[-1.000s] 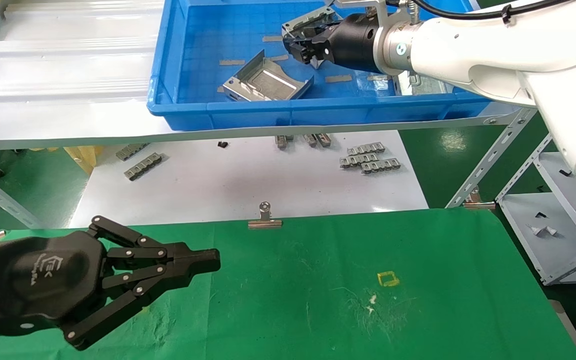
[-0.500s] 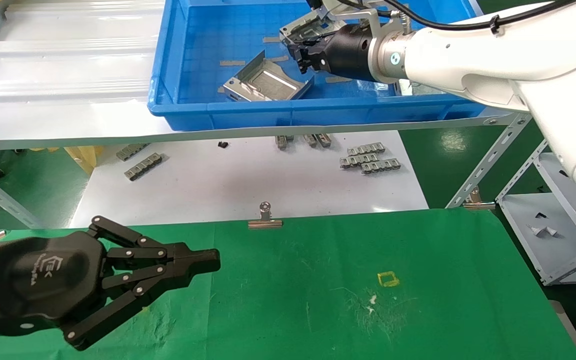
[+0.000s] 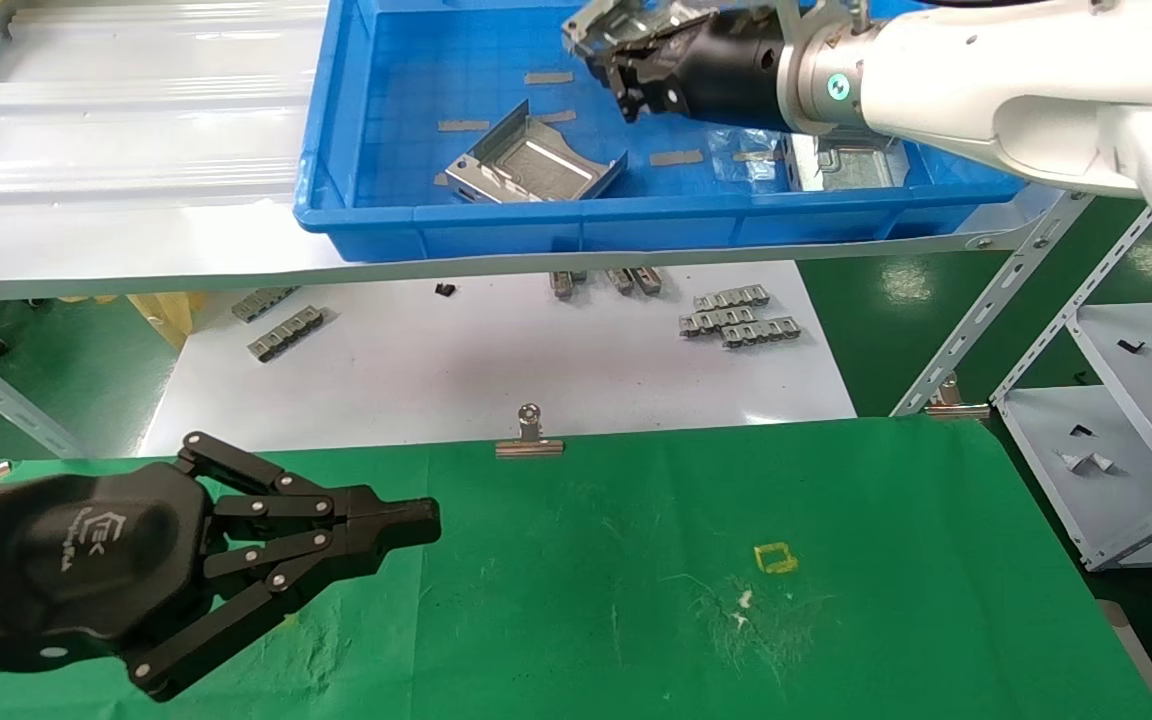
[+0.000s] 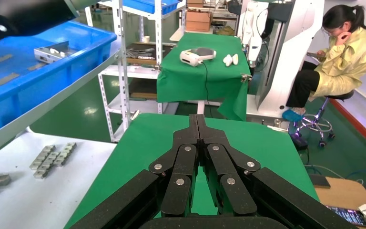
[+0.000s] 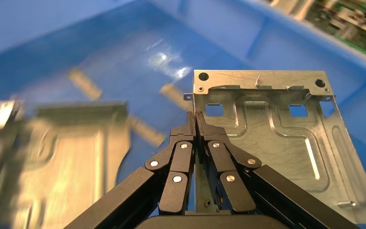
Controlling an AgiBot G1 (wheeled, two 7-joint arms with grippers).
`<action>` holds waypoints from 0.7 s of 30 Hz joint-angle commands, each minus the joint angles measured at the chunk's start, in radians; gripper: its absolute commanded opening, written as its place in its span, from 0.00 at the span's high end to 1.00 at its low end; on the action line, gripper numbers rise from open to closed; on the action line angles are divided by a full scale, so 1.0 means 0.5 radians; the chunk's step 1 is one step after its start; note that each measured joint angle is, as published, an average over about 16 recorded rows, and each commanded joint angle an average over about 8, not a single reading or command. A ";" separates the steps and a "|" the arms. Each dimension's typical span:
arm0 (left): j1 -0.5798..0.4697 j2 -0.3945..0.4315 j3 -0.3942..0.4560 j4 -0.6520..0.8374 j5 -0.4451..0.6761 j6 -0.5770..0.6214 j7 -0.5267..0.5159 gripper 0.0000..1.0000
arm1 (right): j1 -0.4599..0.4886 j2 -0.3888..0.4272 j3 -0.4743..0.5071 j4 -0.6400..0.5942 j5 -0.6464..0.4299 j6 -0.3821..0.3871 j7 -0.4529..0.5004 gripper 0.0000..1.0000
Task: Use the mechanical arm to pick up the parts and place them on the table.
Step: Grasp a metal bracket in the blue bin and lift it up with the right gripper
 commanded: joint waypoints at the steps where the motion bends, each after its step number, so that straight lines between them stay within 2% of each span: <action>1: 0.000 0.000 0.000 0.000 0.000 0.000 0.000 0.00 | 0.014 0.020 0.009 -0.003 0.012 -0.041 -0.096 1.00; 5: 0.000 0.000 0.000 0.000 0.000 0.000 0.000 0.00 | 0.061 0.189 0.067 0.080 0.120 -0.408 -0.290 1.00; 12: 0.000 0.000 0.000 0.000 0.000 0.000 0.000 0.00 | 0.114 0.492 0.167 0.195 0.380 -1.294 -0.591 1.00; 14: 0.000 0.000 0.000 0.000 0.000 0.000 0.000 0.00 | 0.111 0.558 0.159 0.225 0.432 -1.492 -0.652 1.00; 17: 0.000 0.000 0.000 0.000 0.000 0.000 0.000 0.00 | 0.077 0.670 0.098 0.325 0.489 -1.652 -0.700 1.00; 21: 0.000 0.000 0.000 0.000 0.000 0.000 0.000 0.00 | -0.016 0.869 -0.057 0.595 0.569 -1.679 -0.710 1.00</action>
